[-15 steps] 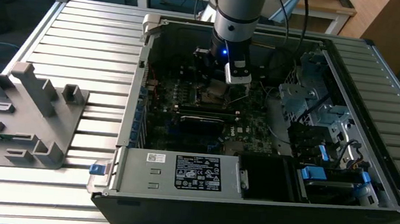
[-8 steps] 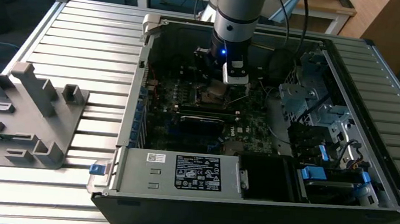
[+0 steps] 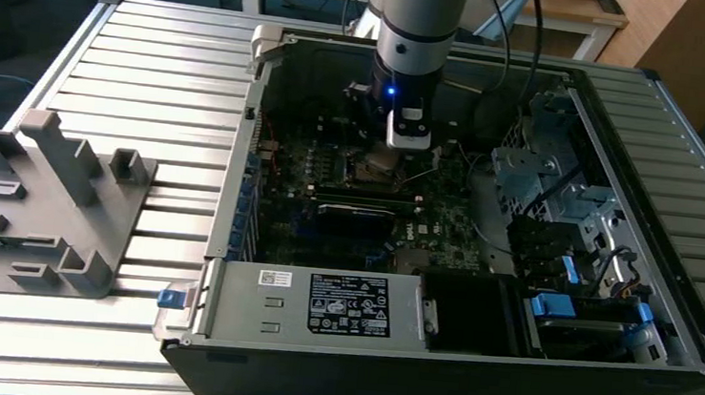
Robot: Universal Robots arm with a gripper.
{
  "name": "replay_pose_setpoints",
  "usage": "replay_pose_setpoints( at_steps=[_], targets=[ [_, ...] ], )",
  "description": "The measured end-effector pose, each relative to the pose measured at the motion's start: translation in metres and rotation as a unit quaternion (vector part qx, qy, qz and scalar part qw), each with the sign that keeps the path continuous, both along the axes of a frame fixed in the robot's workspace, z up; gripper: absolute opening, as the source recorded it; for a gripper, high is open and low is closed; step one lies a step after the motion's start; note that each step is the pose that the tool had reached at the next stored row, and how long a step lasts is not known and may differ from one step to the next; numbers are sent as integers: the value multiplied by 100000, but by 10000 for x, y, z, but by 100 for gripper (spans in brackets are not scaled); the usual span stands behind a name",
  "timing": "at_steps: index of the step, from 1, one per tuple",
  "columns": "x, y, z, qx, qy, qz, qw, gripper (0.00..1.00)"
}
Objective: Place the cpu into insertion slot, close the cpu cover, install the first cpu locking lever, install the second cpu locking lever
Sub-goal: 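Place the cpu into insertion slot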
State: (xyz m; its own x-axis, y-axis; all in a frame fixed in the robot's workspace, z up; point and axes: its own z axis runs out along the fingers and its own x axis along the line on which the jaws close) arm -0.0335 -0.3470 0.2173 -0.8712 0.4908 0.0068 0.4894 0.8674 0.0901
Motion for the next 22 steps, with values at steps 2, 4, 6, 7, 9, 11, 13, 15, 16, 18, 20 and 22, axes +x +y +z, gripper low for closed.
replay_pose_setpoints(
  at_steps=[2, 4, 6, 7, 9, 11, 13, 15, 16, 18, 20, 22],
  targets=[
    [0, 0, -5, 5, -3, -1801, 99984, 54],
    [0, 0, -10, 2, -3, -3683, 99932, 54],
    [0, 0, -14, -8, 5, -5480, 99850, 54],
    [0, 0, -16, -7, 4, -6373, 99797, 54],
    [0, 0, -19, 1, 1, -8167, 99666, 54],
    [0, 0, -23, 1, 1, -9989, 99500, 54],
    [0, 0, -23, -2, 7, -10620, 99434, 54],
    [0, 0, -23, -4, 2, -10637, 99433, 54],
    [0, 0, -24, 0, 0, -10640, 99432, 54],
    [0, 0, -24, 0, 1, -10672, 99429, 54],
    [0, 0, -25, 6, -2, -11572, 99328, 54],
    [0, 0, -29, 8, -2, -13345, 99106, 54]
  ],
)
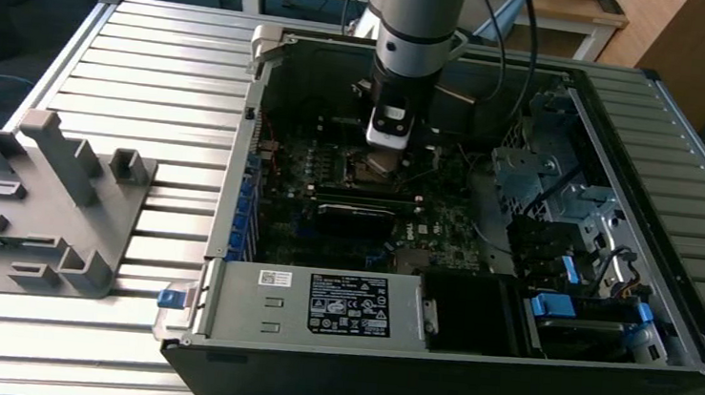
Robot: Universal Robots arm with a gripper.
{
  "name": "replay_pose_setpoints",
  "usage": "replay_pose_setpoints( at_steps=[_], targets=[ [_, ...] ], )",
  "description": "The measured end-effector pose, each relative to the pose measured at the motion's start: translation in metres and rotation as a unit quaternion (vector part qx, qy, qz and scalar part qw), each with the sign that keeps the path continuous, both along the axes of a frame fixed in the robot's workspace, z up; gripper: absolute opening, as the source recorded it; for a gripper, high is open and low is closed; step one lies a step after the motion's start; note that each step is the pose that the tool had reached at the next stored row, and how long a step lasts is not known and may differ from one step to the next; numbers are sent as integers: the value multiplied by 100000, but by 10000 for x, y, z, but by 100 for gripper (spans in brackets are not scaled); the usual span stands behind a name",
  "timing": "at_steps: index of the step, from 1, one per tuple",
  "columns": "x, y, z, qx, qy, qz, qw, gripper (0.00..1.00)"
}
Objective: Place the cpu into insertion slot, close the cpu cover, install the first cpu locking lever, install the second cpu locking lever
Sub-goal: 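Place the cpu into insertion slot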
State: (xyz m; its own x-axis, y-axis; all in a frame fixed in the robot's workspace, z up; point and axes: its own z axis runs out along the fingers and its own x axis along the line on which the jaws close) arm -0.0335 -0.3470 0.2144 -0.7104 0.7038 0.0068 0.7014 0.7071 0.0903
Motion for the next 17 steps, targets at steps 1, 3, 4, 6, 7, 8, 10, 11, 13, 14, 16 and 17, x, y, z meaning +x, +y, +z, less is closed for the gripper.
replay_pose_setpoints(
  at_steps=[1, 3, 4, 6, 7, 8, 10, 11, 13, 14, 16, 17],
  targets=[
    [0, 0, -2, -3, 3, -895, 99996, 54],
    [0, 0, -6, -5, 3, -2771, 99962, 54],
    [0, 0, -8, -4, 4, -3674, 99932, 54],
    [0, 0, -12, -5, 4, -5469, 99850, 54],
    [0, 0, -13, -8, 5, -6365, 99797, 54],
    [0, 0, -15, -10, 3, -7264, 99736, 54],
    [0, 0, -20, -7, 2, -9106, 99584, 54],
    [0, 0, -22, -7, 3, -10009, 99498, 54],
    [0, -1, -23, -9, 9, -11285, 99361, 54],
    [0, -1, -22, -12, 11, -11300, 99359, 54],
    [0, 0, -21, -4, 5, -11310, 99358, 54],
    [0, 0, -14, -8, 6, -11311, 99358, 54]
  ],
)
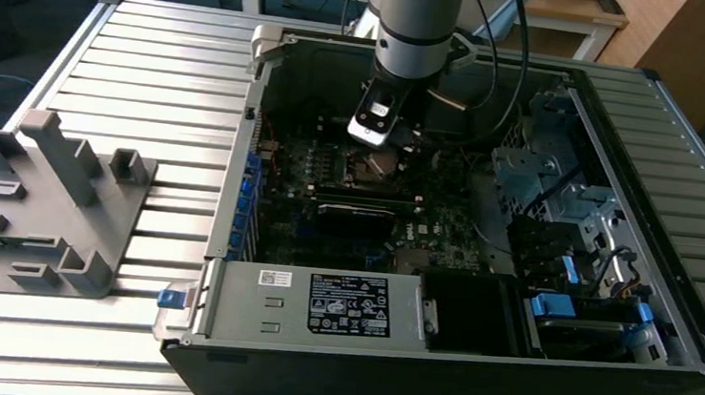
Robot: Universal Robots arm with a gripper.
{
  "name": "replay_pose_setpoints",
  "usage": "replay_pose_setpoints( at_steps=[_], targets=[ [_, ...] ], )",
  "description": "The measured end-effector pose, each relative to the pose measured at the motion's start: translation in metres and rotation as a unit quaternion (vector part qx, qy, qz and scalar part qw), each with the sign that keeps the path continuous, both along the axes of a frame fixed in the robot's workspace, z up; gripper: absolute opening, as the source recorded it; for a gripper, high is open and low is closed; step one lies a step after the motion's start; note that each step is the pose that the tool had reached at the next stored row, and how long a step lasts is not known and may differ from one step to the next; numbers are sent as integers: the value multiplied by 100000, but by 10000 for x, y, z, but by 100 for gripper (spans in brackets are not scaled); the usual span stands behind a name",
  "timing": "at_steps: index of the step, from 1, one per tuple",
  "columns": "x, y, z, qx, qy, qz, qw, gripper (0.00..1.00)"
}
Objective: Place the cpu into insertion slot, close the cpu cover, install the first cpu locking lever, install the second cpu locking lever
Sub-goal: 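Place the cpu into insertion slot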
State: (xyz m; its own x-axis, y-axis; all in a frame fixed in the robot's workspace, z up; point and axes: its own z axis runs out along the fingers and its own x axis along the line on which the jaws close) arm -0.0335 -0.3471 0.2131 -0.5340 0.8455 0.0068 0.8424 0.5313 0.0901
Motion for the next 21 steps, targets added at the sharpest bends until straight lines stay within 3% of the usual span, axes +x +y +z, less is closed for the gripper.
replay_pose_setpoints(
  at_steps=[4, 8, 12, 16, 19, 21],
  targets=[
    [0, 0, 47, -1, -2, -1, 100000, 54],
    [0, 0, 48, 10, -7, -225, 100000, 54],
    [0, 0, 46, 1, -2, -2783, 99961, 54],
    [0, 0, 42, -4, 1, -6388, 99796, 54],
    [0, 0, 36, -1, -2, -8979, 99596, 54],
    [0, 0, 33, -2, -1, -10786, 99417, 54]
  ],
)
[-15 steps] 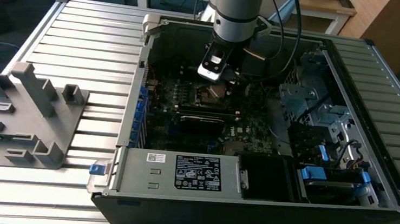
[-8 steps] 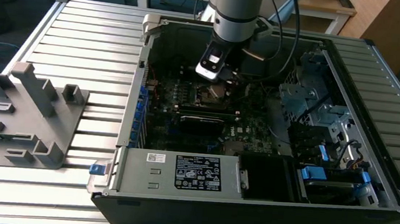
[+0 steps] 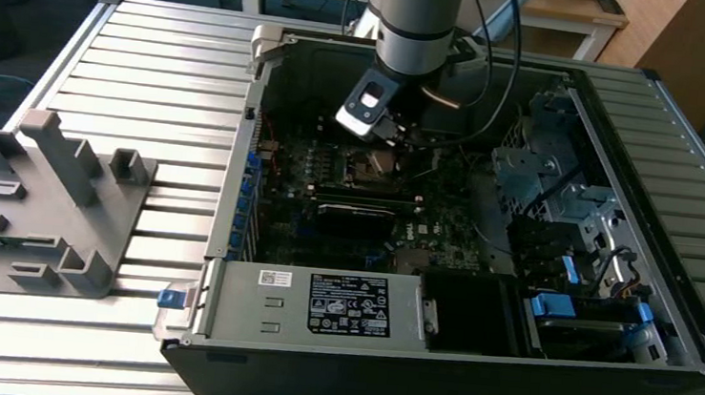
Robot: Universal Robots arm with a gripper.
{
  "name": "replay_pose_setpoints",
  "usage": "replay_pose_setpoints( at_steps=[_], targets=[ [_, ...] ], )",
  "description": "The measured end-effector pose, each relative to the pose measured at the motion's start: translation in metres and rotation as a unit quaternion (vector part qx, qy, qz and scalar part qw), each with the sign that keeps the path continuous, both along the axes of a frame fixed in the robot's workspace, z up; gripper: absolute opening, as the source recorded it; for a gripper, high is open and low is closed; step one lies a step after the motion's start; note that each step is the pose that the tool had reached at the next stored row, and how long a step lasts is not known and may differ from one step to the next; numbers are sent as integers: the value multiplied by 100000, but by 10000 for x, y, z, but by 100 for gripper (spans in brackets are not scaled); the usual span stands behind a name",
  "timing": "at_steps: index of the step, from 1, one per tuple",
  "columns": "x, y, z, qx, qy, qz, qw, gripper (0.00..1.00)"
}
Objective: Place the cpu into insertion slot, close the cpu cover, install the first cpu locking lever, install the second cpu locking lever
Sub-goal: 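Place the cpu into insertion slot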
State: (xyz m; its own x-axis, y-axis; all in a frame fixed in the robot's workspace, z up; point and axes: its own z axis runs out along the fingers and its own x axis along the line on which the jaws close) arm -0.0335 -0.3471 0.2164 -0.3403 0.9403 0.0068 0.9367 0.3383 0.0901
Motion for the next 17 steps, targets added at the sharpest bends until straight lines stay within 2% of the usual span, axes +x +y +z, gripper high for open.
replay_pose_setpoints(
  at_steps=[1, 6, 14, 17],
  targets=[
    [0, 0, -1, 0, 2, -719, 99997, 54],
    [-2, 9, -2, 7, -6, -829, 99997, 54],
    [-40, 70, -5, 8, 0, -1280, 99992, 54],
    [-48, 74, -12, 11, -4, -2706, 99963, 54]
  ],
)
